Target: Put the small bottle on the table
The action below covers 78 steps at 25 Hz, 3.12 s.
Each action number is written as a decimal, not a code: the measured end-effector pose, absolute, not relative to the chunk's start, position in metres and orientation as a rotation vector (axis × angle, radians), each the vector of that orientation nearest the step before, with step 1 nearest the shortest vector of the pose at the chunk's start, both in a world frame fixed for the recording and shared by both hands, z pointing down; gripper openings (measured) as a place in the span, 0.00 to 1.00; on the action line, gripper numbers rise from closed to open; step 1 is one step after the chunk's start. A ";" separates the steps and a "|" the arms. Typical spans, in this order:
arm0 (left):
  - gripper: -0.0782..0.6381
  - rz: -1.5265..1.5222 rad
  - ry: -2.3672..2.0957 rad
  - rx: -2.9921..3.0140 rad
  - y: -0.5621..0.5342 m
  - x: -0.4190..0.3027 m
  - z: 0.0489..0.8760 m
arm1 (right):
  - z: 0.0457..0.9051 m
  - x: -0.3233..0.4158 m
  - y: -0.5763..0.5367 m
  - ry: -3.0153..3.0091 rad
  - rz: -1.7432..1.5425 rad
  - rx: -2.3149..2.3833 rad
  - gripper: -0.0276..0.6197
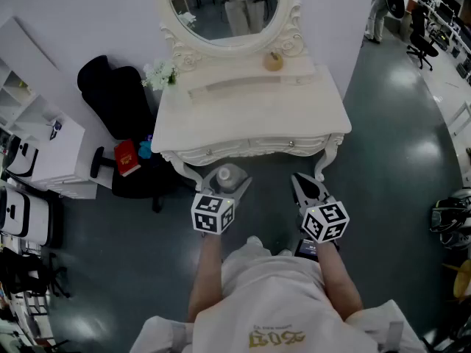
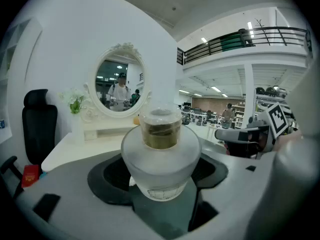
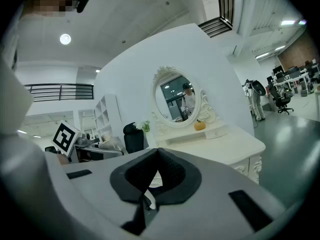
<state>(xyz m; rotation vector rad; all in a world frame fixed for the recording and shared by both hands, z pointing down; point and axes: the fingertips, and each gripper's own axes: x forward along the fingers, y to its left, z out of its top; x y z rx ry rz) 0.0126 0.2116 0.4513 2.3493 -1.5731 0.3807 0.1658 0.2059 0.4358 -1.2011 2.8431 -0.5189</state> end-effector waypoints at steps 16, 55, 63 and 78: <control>0.59 0.349 -1.581 2.321 0.218 0.006 0.457 | 0.446 0.167 0.210 2.847 -0.532 -1.205 0.06; 0.59 0.386 -1.227 2.417 -0.131 -0.109 0.516 | 0.506 0.055 -0.103 2.725 -0.696 -1.624 0.06; 0.59 0.403 -1.230 2.420 -0.146 -0.110 0.517 | 0.507 0.052 -0.118 2.712 -0.699 -1.610 0.06; 0.59 0.442 -1.259 2.390 -0.181 -0.110 0.528 | 0.525 0.047 -0.163 2.769 -0.738 -1.551 0.06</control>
